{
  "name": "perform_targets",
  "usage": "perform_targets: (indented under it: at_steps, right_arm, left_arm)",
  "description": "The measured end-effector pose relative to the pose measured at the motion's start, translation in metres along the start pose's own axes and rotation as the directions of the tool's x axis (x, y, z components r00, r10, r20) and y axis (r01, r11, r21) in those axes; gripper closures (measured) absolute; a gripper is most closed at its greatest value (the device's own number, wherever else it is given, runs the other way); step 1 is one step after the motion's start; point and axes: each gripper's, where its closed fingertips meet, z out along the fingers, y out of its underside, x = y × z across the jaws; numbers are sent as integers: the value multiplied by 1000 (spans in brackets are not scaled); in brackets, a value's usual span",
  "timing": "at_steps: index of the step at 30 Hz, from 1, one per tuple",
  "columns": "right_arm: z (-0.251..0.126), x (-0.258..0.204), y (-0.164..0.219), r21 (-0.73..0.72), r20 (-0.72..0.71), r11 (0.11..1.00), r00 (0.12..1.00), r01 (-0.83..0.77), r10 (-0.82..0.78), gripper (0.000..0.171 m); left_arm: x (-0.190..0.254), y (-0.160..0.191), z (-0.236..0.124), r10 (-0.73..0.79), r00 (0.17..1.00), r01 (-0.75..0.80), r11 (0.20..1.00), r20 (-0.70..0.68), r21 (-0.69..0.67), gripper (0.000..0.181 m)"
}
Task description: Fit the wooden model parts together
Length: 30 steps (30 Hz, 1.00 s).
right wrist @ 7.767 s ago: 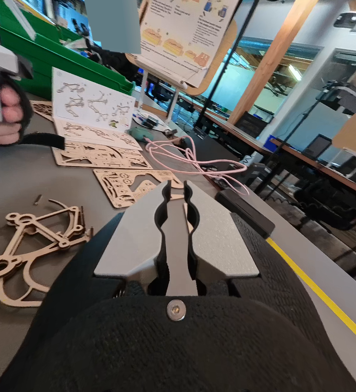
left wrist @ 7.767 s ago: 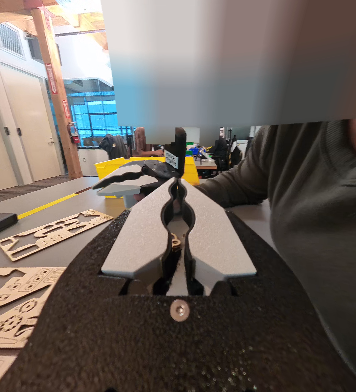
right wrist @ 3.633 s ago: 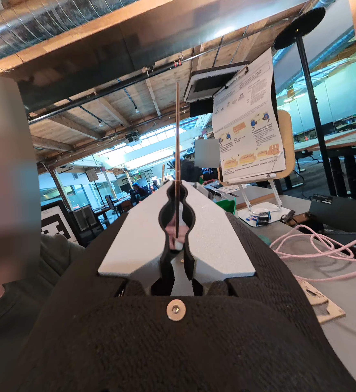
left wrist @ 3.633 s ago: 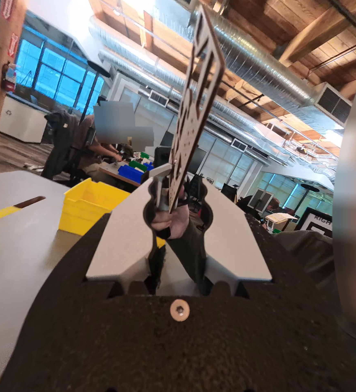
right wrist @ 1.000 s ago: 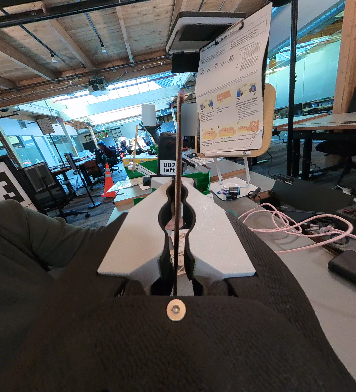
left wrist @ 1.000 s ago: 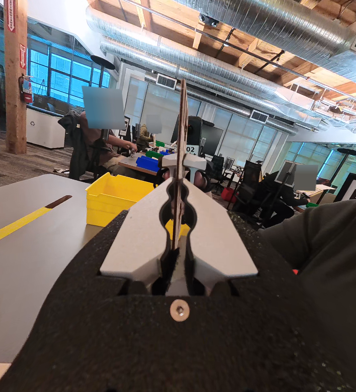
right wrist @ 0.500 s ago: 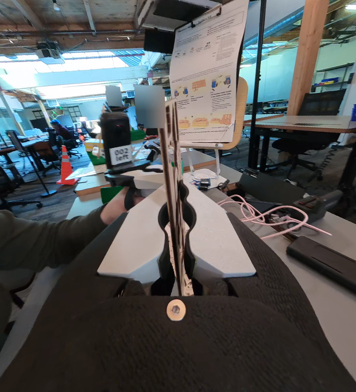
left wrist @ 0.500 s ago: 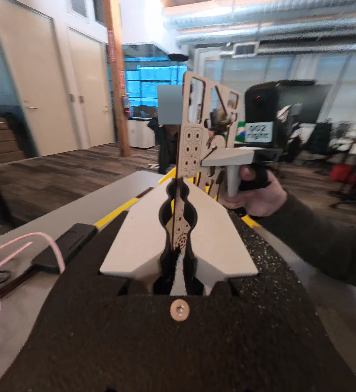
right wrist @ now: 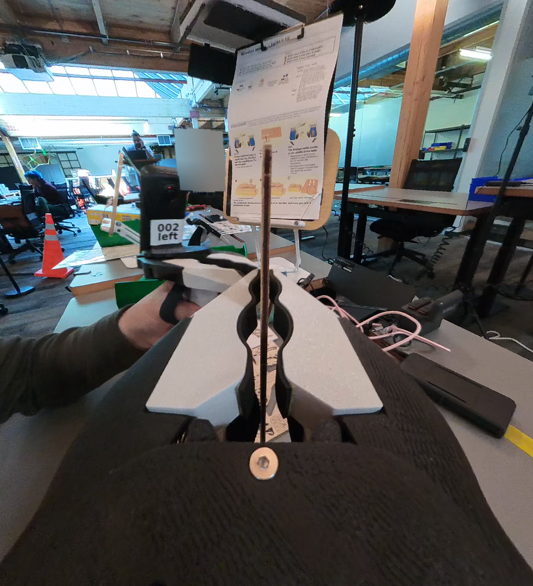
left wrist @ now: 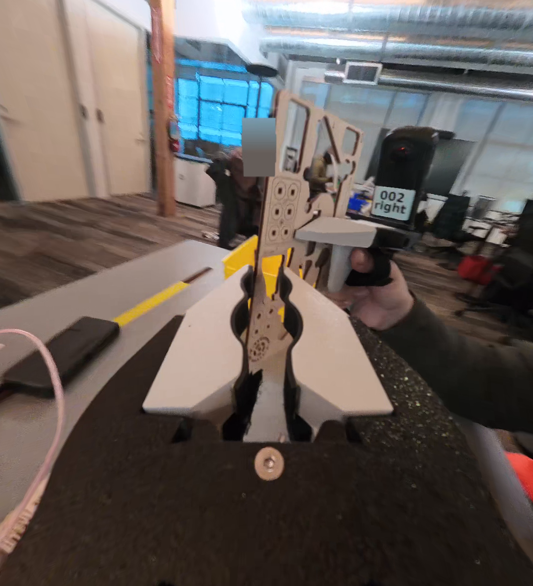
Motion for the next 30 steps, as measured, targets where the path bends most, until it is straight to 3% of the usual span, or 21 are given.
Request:
perform_targets:
  at_steps: [3, 8, 17, 20, 23, 30]
  right_arm:
    - [-3, 0, -3, 7, 10, 1000, 1000, 0, 0, 170]
    - [-5, -4, -7, 33, 54, 999, 998, -37, 35, 170]
    - [-8, 1, -13, 85, 47, 994, 996, -75, 71, 171]
    - [-11, 10, -15, 102, -39, 995, 999, -21, 25, 171]
    - [-9, 0, -18, 115, 21, 992, 999, -48, 46, 170]
    - [-5, -10, -16, 112, 88, 990, 993, -88, 78, 171]
  left_arm:
    - [1, 9, 1, -34, 999, 32, 996, -31, -81, 170]
    - [6, 8, -1, -17, 996, 10, 996, -85, -86, 176]
    - [6, 7, -4, -66, 991, 53, 993, -119, -104, 156]
    - [-1, 5, -5, -33, 996, 24, 995, -88, -97, 134]
    - [4, 1, -8, -38, 991, 27, 996, -128, -84, 136]
    - [6, 3, -8, -80, 982, 67, 995, -172, -78, 161]
